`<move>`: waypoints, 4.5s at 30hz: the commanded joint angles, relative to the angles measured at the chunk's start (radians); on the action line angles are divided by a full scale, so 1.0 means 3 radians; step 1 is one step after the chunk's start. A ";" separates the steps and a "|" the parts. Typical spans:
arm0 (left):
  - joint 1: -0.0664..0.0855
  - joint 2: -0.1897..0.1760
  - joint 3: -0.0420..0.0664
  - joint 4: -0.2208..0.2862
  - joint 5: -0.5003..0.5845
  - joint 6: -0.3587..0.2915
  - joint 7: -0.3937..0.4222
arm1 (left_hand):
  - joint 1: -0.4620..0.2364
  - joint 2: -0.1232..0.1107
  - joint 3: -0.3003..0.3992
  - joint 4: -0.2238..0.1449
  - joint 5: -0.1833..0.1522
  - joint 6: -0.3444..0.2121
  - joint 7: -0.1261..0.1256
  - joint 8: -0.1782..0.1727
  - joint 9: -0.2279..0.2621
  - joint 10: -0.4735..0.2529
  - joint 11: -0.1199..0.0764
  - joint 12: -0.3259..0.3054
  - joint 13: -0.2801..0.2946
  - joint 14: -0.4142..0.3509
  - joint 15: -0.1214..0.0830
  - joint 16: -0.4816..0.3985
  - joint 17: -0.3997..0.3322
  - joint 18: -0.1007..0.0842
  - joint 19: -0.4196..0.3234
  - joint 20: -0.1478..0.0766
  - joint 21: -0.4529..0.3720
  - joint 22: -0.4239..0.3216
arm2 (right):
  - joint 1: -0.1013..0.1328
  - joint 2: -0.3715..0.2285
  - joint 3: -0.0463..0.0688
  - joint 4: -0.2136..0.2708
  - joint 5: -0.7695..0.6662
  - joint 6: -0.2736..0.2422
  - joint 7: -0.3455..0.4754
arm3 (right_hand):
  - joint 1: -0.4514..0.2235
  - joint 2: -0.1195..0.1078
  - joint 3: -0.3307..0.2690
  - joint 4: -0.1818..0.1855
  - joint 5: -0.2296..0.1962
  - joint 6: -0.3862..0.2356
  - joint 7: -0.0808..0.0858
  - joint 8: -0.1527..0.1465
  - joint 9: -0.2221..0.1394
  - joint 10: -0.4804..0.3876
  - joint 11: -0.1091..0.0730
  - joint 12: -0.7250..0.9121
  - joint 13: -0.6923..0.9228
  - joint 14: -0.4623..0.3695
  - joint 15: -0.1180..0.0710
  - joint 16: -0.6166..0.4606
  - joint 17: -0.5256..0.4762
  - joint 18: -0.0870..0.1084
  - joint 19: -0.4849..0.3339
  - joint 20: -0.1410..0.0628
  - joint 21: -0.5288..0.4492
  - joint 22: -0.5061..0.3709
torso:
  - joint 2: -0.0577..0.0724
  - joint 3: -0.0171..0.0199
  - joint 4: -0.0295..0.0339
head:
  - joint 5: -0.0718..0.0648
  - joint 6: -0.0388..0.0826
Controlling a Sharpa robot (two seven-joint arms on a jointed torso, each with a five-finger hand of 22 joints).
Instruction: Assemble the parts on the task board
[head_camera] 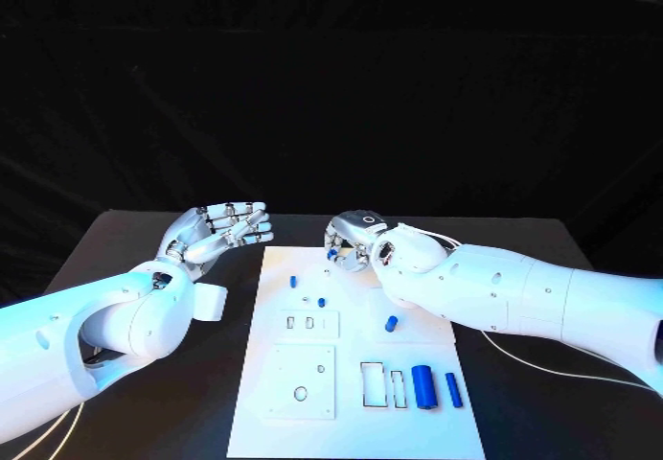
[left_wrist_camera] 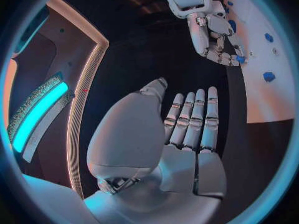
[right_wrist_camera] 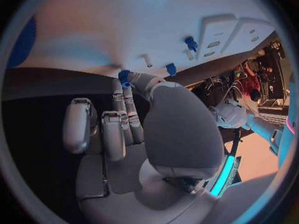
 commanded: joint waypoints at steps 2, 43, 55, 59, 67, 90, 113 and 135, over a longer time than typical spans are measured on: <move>0.0008 0.0012 0.0003 0.0008 -0.0016 0.0087 0.0002 | 0.0006 -0.0014 0.0018 -0.0004 -0.0020 -0.0001 0.0158 -0.0020 -0.0003 -0.0008 0.0021 -0.0021 -0.0003 -0.0015 0.0003 -0.0013 0.0003 0.0026 -0.0025 0.0010 -0.0023 -0.0004 | -0.0017 0.0045 -0.0003 -0.0059 -0.0049 0.0042 0.0026 | -0.0052 -0.0006 0.0016 -0.0027 0.0013 -0.0032 0.0012 0.0001 0.0008 -0.0008 0.0004 -0.0017 -0.0006 0.0253 0.0000 0.0017 0.0405 -0.0035 -0.0010 0.0003 0.0000 -0.0003 | -0.0001 0.0000 -0.0005 | 0.0007 0.0006; 0.0013 -0.0006 0.0001 -0.0069 -0.0016 0.0112 -0.0021 | -0.0005 -0.0018 0.0017 0.0000 -0.0025 -0.0005 0.0158 -0.0024 -0.0005 -0.0012 0.0023 -0.0023 -0.0003 -0.0021 0.0005 -0.0020 0.0005 0.0026 -0.0039 0.0012 -0.0030 -0.0009 | 0.0111 -0.1239 0.0031 0.1013 0.0628 -0.0020 -0.0156 | 0.0033 -0.0031 -0.1339 0.0402 0.0101 -0.0455 0.0011 -0.0238 -0.0009 0.0240 -0.0074 0.1181 0.0367 0.0243 -0.0060 0.0004 0.0344 -0.0013 -0.0010 -0.0045 -0.0187 -0.0080 | -0.0043 0.0057 -0.0119 | 0.0042 0.0037; 0.0012 0.0012 0.0000 -0.0084 -0.0016 0.0126 -0.0025 | -0.0005 -0.0018 0.0017 0.0000 -0.0025 -0.0004 0.0157 -0.0024 -0.0005 -0.0012 0.0023 -0.0023 -0.0003 -0.0021 0.0005 -0.0020 0.0006 0.0026 -0.0039 0.0012 -0.0030 -0.0009 | 0.0108 -0.1342 0.0031 0.0861 0.0858 0.0212 -0.0169 | 0.0087 0.0125 -0.1966 0.0588 0.0126 -0.0820 0.0087 0.0118 0.0138 0.0649 0.0016 0.4482 0.4034 0.0311 0.0019 0.0122 0.0701 -0.0076 0.0120 0.0022 0.0075 0.0246 | -0.0039 0.0067 -0.0124 | 0.0024 0.0035; 0.0012 0.0017 0.0000 -0.0089 -0.0016 0.0127 -0.0026 | -0.0006 -0.0018 0.0018 0.0000 -0.0025 -0.0003 0.0156 -0.0023 -0.0005 -0.0011 0.0022 -0.0022 -0.0003 -0.0021 0.0005 -0.0021 0.0006 0.0026 -0.0041 0.0013 -0.0031 -0.0010 | 0.0101 -0.1294 0.0030 0.0795 0.0867 0.0226 -0.0173 | 0.0080 0.0134 -0.1962 0.0586 0.0134 -0.0842 0.0094 0.0132 0.0139 0.0695 0.0023 0.4547 0.4124 0.0318 0.0025 0.0131 0.0732 -0.0082 0.0134 0.0028 0.0103 0.0275 | -0.0035 0.0066 -0.0116 | 0.0024 0.0030; 0.0012 0.0028 0.0000 -0.0092 -0.0016 0.0129 -0.0028 | -0.0006 -0.0018 0.0018 0.0000 -0.0025 -0.0003 0.0156 -0.0023 -0.0005 -0.0011 0.0022 -0.0022 -0.0003 -0.0021 0.0005 -0.0021 0.0006 0.0026 -0.0041 0.0013 -0.0031 -0.0010 | 0.0089 -0.1148 0.0024 0.0625 0.0924 0.0229 -0.0157 | 0.0094 0.0161 -0.1929 0.0584 0.0171 -0.0845 0.0095 0.0157 0.0142 0.0737 0.0026 0.4600 0.4200 0.0322 0.0029 0.0137 0.0757 -0.0088 0.0147 0.0033 0.0130 0.0305 | -0.0037 0.0061 -0.0115 | 0.0021 0.0020; 0.0012 0.0025 0.0000 -0.0082 -0.0016 0.0128 -0.0031 | -0.0008 -0.0017 0.0020 0.0001 -0.0025 -0.0001 0.0155 -0.0023 -0.0005 -0.0010 0.0021 -0.0021 -0.0002 -0.0021 0.0005 -0.0022 0.0008 0.0027 -0.0043 0.0013 -0.0032 -0.0011 | -0.0027 -0.0910 0.0015 0.0372 0.1018 0.0273 -0.0088 | 0.0159 0.0249 -0.1777 0.0567 0.0278 -0.0800 0.0084 0.0223 0.0144 0.0822 0.0016 0.4697 0.4342 0.0331 0.0024 0.0148 0.0797 -0.0095 0.0162 0.0032 0.0165 0.0350 | -0.0037 0.0065 -0.0118 | 0.0034 -0.0013; 0.0012 0.0022 0.0000 -0.0084 -0.0018 0.0128 -0.0060 | -0.0010 -0.0016 0.0024 0.0001 -0.0024 -0.0001 0.0157 -0.0024 -0.0007 -0.0011 0.0022 -0.0022 -0.0003 -0.0023 0.0005 -0.0026 0.0010 0.0028 -0.0047 0.0014 -0.0034 -0.0014 | -0.0060 -0.0862 0.0009 0.0332 0.0867 0.0254 -0.0062 | 0.0221 0.0278 -0.1386 0.0563 0.0137 -0.0511 0.0021 0.0212 0.0069 0.0903 -0.0039 0.4766 0.4451 0.0335 -0.0027 0.0154 0.0820 -0.0105 0.0180 -0.0012 0.0205 0.0406 | -0.0036 0.0065 -0.0113 | 0.0039 -0.0044; 0.0012 0.0024 0.0000 -0.0100 -0.0019 0.0135 -0.0079 | -0.0009 -0.0013 0.0028 -0.0001 -0.0023 -0.0003 0.0159 -0.0026 -0.0008 -0.0015 0.0023 -0.0024 -0.0003 -0.0024 0.0006 -0.0029 0.0011 0.0028 -0.0049 0.0015 -0.0035 -0.0015 | -0.0024 -0.0881 0.0008 0.0812 0.0446 -0.0223 -0.0271 | 0.0109 0.0188 -0.0883 0.0533 0.0531 -0.0357 -0.0006 0.0111 -0.0028 0.0956 -0.0071 0.4803 0.4516 0.0344 -0.0055 0.0163 0.0860 -0.0127 0.0231 -0.0042 0.0289 0.0502 | -0.0048 0.0065 -0.0121 | 0.0074 -0.0044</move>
